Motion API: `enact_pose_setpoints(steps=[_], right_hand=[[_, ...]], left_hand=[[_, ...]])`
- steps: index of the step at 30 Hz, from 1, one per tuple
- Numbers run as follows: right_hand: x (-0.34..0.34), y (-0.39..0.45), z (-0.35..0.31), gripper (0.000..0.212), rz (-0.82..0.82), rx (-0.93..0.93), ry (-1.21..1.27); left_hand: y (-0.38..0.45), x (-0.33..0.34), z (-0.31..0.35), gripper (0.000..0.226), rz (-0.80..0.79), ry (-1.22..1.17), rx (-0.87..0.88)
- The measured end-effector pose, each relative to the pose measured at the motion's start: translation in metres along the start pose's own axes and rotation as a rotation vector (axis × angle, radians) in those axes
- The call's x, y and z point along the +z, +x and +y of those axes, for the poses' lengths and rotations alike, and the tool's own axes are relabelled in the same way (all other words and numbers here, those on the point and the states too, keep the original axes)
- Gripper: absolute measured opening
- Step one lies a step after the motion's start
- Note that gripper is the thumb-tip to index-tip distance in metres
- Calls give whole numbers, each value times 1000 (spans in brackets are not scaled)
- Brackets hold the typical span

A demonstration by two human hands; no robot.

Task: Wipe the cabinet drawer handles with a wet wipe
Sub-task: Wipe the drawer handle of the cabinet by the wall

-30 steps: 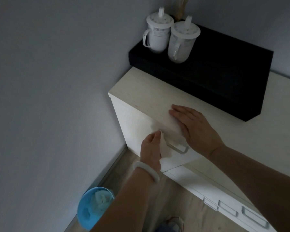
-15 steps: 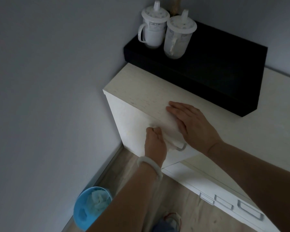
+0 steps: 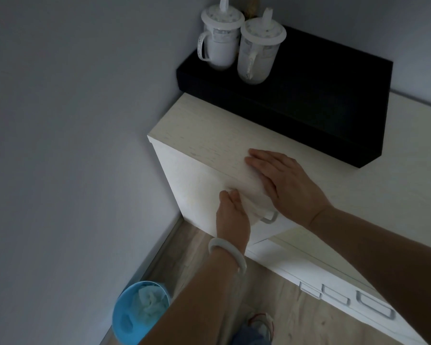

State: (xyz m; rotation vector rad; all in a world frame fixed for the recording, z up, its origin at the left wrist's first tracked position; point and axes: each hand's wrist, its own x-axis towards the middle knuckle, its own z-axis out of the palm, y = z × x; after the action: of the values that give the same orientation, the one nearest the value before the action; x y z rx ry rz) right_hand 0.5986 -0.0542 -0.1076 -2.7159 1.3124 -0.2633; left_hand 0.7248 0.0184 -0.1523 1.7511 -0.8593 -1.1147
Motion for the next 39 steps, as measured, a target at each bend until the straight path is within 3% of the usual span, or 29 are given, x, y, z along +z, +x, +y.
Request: enact_pose_setpoints(steps=[4, 7, 10, 14, 18, 27, 34, 39], right_hand=[[-1, 0, 0, 48, 5, 4, -6], [1, -1, -2, 47, 5, 1, -23], [1, 0, -2, 48, -4, 7, -22], [-1, 0, -3, 49, -1, 12, -16], [-1, 0, -4, 50, -11, 2, -30], [-2, 0, -3, 47, -12, 17, -24], [-1, 0, -4, 45, 8, 5, -33], [-1, -1, -4, 47, 5, 1, -34]], left_hand=[[-2, 7, -3, 40, 57, -39, 16], [-11, 21, 2, 37, 138, -128, -97], [-20, 31, 2, 35, 108, -234, -188], [-29, 20, -2, 38, 33, -142, -120], [11, -8, 3, 34, 166, -136, -126], [-42, 37, -11, 37, -22, -126, -94], [-12, 17, 3, 34, 138, -175, -133], [-34, 46, 5, 32, 24, -201, -254]])
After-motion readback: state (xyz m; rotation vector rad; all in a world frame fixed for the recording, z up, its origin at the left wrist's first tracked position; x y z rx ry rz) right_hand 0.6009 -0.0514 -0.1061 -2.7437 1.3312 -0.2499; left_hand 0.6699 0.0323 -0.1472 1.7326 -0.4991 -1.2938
